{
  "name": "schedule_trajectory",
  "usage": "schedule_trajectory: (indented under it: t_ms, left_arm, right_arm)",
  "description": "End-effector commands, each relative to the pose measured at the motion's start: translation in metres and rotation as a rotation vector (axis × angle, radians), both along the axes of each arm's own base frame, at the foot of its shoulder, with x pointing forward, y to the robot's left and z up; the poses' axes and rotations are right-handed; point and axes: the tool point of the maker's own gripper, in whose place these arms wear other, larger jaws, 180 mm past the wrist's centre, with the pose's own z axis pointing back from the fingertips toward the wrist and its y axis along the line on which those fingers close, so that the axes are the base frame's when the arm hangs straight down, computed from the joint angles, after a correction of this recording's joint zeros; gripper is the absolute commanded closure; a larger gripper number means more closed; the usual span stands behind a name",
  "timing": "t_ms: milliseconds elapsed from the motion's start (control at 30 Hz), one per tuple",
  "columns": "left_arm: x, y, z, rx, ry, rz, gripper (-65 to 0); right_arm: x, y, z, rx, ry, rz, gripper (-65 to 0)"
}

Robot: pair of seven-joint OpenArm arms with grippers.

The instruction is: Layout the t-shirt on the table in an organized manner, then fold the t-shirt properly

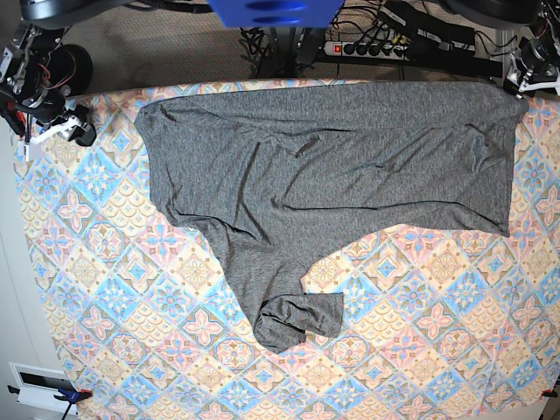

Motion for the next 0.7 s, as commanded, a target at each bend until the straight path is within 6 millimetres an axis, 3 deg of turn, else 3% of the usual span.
schedule_trajectory:
  t_ms: [0, 200, 533, 667]
  left_arm:
    - [0.005, 0.010, 0.010, 0.031, -0.018, -0.009, -31.6]
    - [0.008, 0.009, 0.011, 0.028, -0.029, -0.009, -32.8]
    - [0.012, 0.006, 0.012, 0.005, -0.052, -0.002, -61.1]
    - [0.018, 0.002, 0.016, -0.028, -0.089, 0.008, -61.4]
  right_arm:
    - [0.007, -0.005, 0.011, -0.023, -0.033, 0.011, -27.9]
    - [0.007, -0.005, 0.011, -0.023, -0.033, 0.011, -27.9]
    - [0.007, -0.003, 0.010, -0.018, -0.034, 0.010, -28.0]
    - [0.005, 0.001, 0.007, -0.002, -0.034, 0.003, -28.0]
